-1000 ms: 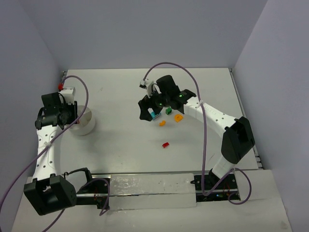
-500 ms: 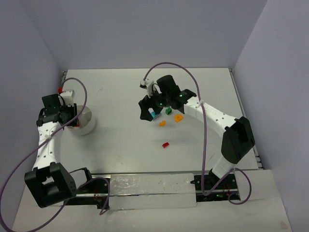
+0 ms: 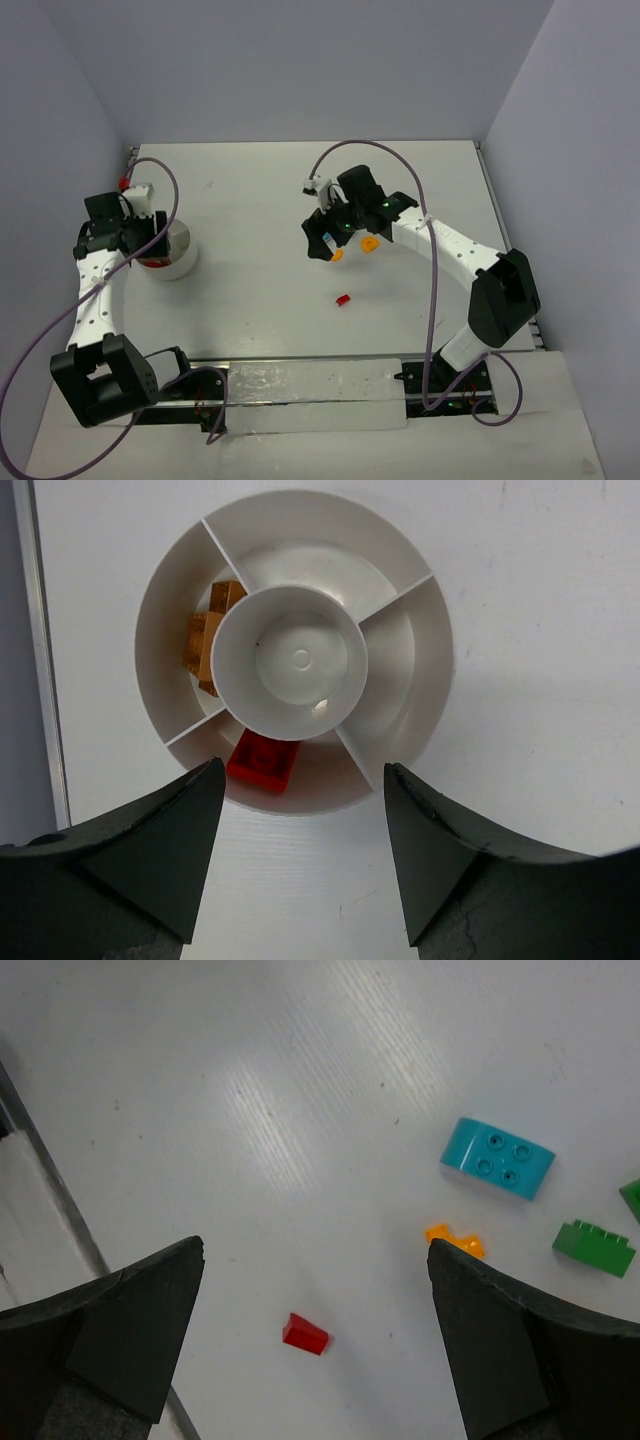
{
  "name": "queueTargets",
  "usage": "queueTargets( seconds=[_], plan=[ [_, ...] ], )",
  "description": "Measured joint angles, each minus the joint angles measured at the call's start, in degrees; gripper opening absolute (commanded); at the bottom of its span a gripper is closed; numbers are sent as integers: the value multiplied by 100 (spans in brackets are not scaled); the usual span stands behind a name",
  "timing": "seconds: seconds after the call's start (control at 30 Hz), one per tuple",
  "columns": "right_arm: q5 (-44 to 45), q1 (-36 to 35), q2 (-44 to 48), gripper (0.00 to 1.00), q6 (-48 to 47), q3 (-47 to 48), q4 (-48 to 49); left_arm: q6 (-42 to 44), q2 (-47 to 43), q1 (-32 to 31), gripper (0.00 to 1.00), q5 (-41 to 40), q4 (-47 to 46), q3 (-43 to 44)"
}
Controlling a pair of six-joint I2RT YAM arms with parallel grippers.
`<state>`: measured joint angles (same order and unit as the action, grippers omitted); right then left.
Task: Sort the legos into containers by color
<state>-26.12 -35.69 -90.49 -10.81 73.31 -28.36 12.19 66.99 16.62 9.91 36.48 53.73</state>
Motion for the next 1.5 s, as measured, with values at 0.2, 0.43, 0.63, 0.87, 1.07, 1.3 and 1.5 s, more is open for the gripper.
queueTargets(
  seconds=[0.2, 0.43, 0.63, 0.87, 1.07, 1.3, 1.5],
  plan=[
    [32, 150, 334, 84, -330, -496, -458, -2, -172, 0, 75, 153, 158, 530],
    [21, 85, 382, 78, -460, -1195, -895, 0, -239, -2, 76, 375, 196, 951],
    [10, -153, 382, 71, -903, -1521, -980, 23, -237, -32, 78, 637, 331, 951],
    [-123, -189, 325, 67, -2459, -1776, -937, 81, -237, -136, 78, 1062, 494, 953],
    [-194, -189, -91, 67, -3530, -1776, -910, 95, -237, -179, 78, 1198, 576, 953],
    [-284, -194, -232, 66, -4265, -1776, -885, 100, -232, -192, 78, 1209, 604, 976],
    [-292, -215, -241, 62, -4534, -1805, -808, 98, -179, -195, 78, 1294, 604, 1034]
  ],
)
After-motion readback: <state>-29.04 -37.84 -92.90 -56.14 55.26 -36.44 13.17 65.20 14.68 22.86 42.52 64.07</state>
